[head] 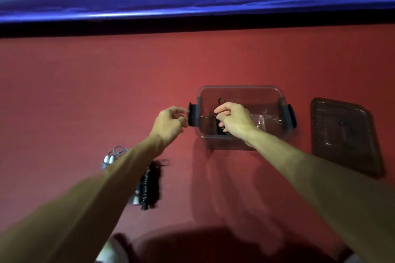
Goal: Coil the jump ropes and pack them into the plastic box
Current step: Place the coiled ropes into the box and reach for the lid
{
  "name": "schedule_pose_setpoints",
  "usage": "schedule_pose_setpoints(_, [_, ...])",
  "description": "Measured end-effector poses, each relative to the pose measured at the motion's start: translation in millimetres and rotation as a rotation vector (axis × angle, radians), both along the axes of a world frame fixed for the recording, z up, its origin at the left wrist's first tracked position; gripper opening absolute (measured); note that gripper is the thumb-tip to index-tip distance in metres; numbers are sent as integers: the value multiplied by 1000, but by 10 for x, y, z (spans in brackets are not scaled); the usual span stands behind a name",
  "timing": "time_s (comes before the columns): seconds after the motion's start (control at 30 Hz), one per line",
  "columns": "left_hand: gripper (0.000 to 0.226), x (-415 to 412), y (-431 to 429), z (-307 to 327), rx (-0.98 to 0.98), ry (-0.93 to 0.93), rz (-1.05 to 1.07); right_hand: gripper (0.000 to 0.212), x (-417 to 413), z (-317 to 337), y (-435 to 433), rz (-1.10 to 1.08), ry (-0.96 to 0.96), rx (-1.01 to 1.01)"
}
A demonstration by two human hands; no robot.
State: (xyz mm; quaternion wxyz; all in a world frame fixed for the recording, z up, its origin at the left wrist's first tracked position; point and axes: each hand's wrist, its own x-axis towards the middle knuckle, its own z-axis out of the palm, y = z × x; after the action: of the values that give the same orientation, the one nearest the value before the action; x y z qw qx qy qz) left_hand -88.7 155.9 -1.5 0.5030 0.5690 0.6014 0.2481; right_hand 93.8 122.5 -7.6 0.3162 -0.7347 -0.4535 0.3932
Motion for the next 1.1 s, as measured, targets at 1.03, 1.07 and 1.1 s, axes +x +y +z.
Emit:
schedule_pose_setpoints(1.03, [46,-1706,-735,-868,-49,721,28,37,-2248,-1534,-565,115,96,-454])
schedule_pose_setpoints(1.07, [46,-1691,-723,-857,-60,701,39,32,-2221,-1507,-567,112,147,-460])
schedule_pose_setpoints(1.1, [45,-1670,-717,-829,-82,669,49,31,-2175,-1461,-576,113,203,-460])
